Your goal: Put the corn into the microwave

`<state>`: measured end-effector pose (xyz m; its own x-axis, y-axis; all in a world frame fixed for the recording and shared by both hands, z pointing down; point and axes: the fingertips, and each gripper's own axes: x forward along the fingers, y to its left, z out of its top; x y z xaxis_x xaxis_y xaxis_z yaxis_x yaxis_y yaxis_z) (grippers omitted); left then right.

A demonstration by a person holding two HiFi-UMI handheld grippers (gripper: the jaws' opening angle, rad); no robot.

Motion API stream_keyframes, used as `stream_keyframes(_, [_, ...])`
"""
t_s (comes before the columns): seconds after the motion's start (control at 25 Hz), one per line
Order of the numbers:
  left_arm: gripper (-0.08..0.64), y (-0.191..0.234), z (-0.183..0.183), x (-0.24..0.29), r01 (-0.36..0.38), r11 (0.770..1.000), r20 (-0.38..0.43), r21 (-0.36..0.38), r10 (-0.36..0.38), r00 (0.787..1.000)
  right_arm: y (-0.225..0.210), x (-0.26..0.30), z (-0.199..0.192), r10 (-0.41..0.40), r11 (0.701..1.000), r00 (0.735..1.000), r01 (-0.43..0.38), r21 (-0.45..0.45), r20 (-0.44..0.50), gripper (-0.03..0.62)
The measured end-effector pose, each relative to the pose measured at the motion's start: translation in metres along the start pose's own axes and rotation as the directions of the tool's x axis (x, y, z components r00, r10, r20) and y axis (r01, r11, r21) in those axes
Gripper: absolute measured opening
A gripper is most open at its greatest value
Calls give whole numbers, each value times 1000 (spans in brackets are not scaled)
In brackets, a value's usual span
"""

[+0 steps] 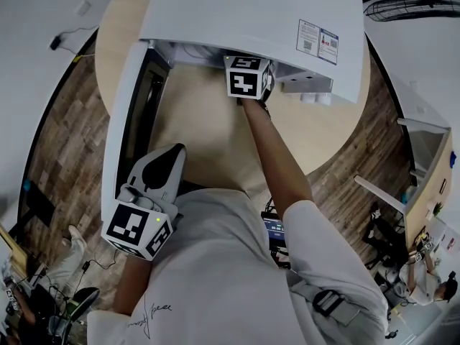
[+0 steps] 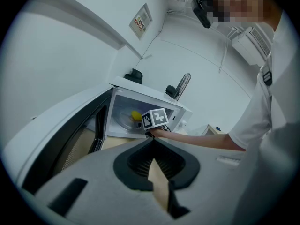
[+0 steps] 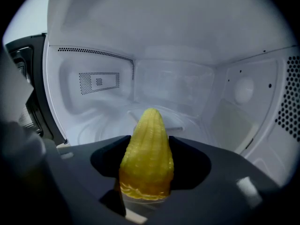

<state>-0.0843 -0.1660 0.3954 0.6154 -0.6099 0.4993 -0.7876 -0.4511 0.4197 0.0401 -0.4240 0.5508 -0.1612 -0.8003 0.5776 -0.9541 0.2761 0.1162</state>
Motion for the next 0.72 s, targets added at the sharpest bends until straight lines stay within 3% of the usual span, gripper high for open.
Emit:
stream_keyframes(0.12, [-5,-1,-1,-1,1,1000,-3,1,-1,1000,-1,0,-1,4,1000,1000,-4,9,-3,264])
stream_keyframes(0.32, [-5,-1,-4,-2,-1,1000,-6,2,1,1000,-7,1,-5,-6,998,1000,7,57,-6,322])
stream_keyframes(0.72, [-5,-6,-3,-3,8,1000,0,11,-8,1000,-2,-4,-3,37,992,999,-36,121,0,340])
